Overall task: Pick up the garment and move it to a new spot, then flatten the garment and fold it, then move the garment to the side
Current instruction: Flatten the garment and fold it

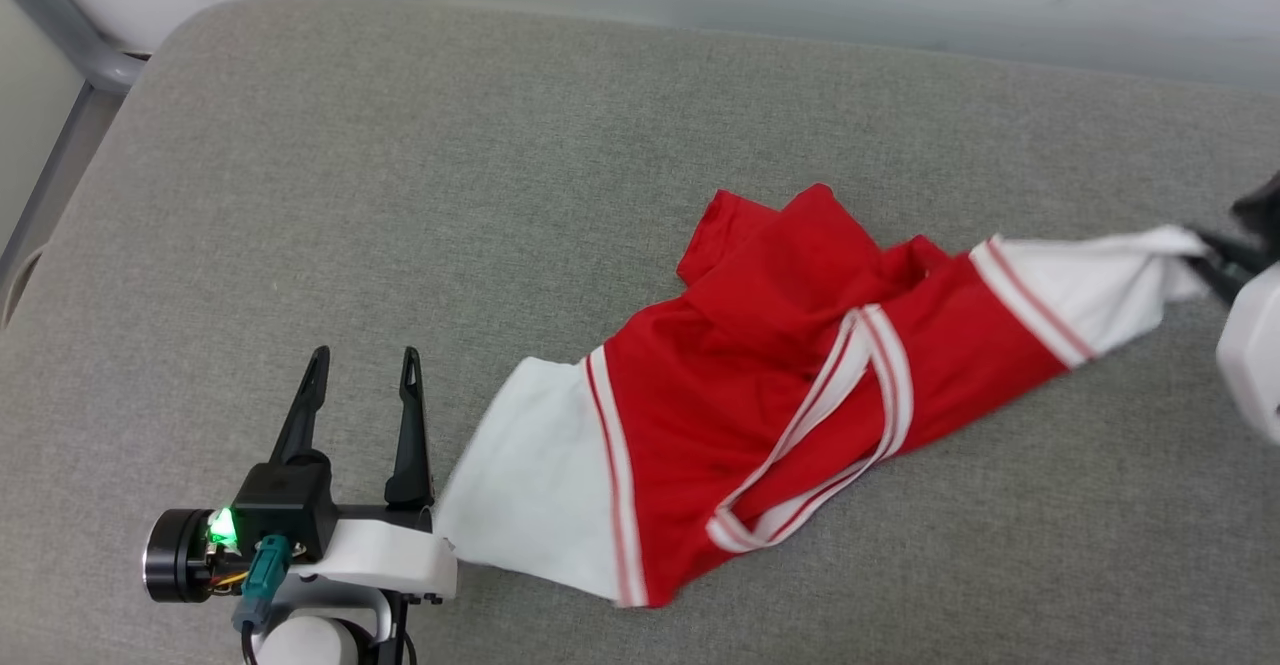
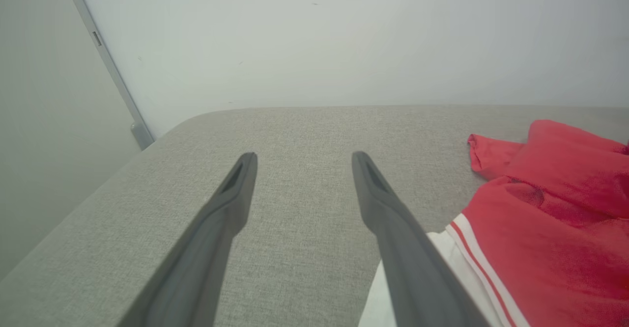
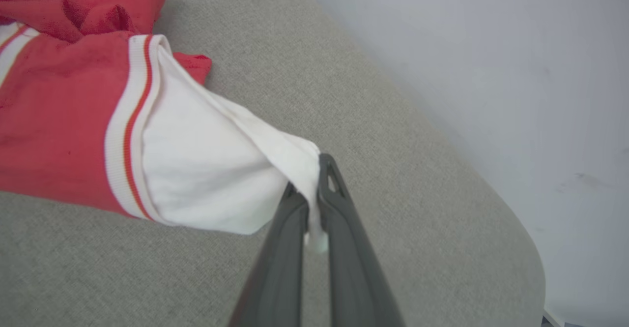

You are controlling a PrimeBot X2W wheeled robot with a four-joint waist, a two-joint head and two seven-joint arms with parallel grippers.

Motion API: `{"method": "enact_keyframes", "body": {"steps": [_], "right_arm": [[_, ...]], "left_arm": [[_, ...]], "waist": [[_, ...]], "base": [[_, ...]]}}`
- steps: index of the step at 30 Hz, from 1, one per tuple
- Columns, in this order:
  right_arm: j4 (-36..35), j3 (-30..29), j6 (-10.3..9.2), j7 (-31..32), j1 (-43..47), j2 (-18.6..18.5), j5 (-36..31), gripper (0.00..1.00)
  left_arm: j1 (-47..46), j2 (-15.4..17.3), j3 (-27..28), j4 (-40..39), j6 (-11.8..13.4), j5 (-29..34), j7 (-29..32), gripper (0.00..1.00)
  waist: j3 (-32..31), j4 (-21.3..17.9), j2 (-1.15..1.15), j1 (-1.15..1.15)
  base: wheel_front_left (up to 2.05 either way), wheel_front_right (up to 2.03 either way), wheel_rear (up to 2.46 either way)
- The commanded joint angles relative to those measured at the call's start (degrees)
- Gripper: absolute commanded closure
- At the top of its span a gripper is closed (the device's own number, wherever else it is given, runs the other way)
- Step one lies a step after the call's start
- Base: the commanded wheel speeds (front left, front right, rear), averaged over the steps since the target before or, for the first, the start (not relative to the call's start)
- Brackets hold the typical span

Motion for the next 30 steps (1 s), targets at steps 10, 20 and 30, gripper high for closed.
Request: {"method": "enact_keyframes", "body": {"steps": [10, 20, 30], "right_arm": [[9.09, -1.67, -0.1, -10.18, -2.19, 2.7, -3.59, 1.0], [12.6, -4.45, -0.1, -18.83, 13.38, 6.05, -4.35, 1.0], [17.28, -11.36, -0.1, -22.48, 28.09, 10.57, -4.8, 1.0]], "left_arm": [[0.82, -2.23, 2.86, 1.42, -2.0, 2.06, -0.14, 0.0], [3.34, -3.21, 4.68, 2.1, -3.84, 3.61, -0.14, 0.0], [5.0, -3.86, 5.58, 2.68, -4.98, 4.75, -0.14, 0.0]], "waist": [[-1.37, -0.26, 0.0, -0.01], [-5.48, -3.72, 0.0, -0.01], [-7.29, -5.52, 0.0, -0.01]], "base": [[0.0, 0.0, 0.0], [0.0, 0.0, 0.0], [0.0, 0.0, 0.0]]}}
